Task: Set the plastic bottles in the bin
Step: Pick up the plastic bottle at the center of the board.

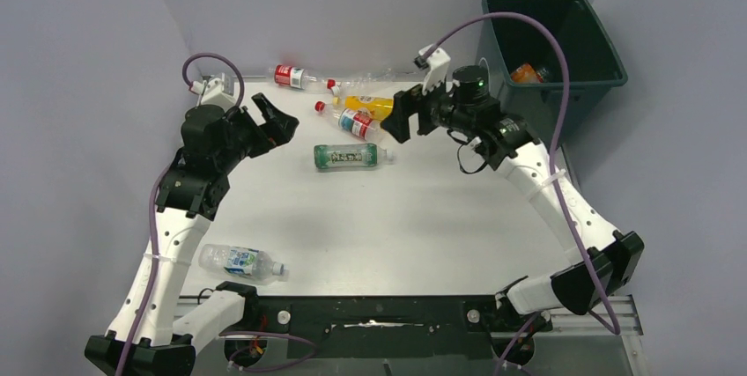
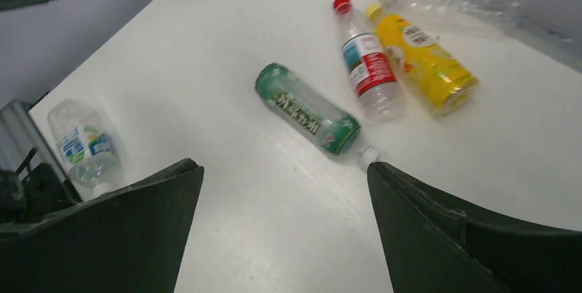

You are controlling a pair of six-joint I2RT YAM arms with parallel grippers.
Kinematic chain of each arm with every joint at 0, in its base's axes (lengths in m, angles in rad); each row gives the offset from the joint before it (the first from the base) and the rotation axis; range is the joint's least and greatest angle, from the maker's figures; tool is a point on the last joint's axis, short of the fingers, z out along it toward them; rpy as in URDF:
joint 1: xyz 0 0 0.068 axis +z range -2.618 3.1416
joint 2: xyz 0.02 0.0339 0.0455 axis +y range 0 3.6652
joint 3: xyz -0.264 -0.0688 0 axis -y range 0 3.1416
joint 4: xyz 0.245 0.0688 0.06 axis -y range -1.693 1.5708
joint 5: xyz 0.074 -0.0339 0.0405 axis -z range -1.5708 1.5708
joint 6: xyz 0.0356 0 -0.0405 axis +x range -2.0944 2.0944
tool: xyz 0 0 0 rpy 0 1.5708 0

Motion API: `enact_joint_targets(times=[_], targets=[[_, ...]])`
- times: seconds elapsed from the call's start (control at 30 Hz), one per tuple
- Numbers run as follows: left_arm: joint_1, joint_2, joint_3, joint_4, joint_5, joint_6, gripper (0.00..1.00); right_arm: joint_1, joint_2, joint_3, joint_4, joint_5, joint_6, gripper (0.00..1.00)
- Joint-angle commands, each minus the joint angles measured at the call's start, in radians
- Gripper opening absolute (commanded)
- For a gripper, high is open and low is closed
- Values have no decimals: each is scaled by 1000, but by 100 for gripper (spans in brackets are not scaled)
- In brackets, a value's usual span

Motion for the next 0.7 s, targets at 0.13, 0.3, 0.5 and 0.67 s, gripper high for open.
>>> enact_joint_targets(times=[0.13, 0.3, 0.5, 0.67], targets=[[8, -18, 8, 80, 10, -7, 93, 189, -16, -134, 154, -106, 49, 95], [9, -29, 6, 74, 9, -8, 93, 283, 19, -183, 215, -141, 67, 95], [9, -39, 10, 66, 7, -8, 93, 385, 105, -211, 284, -174, 75, 95], [11, -49, 13, 57, 6, -7, 93, 464, 195, -199, 317, -196, 68, 94]])
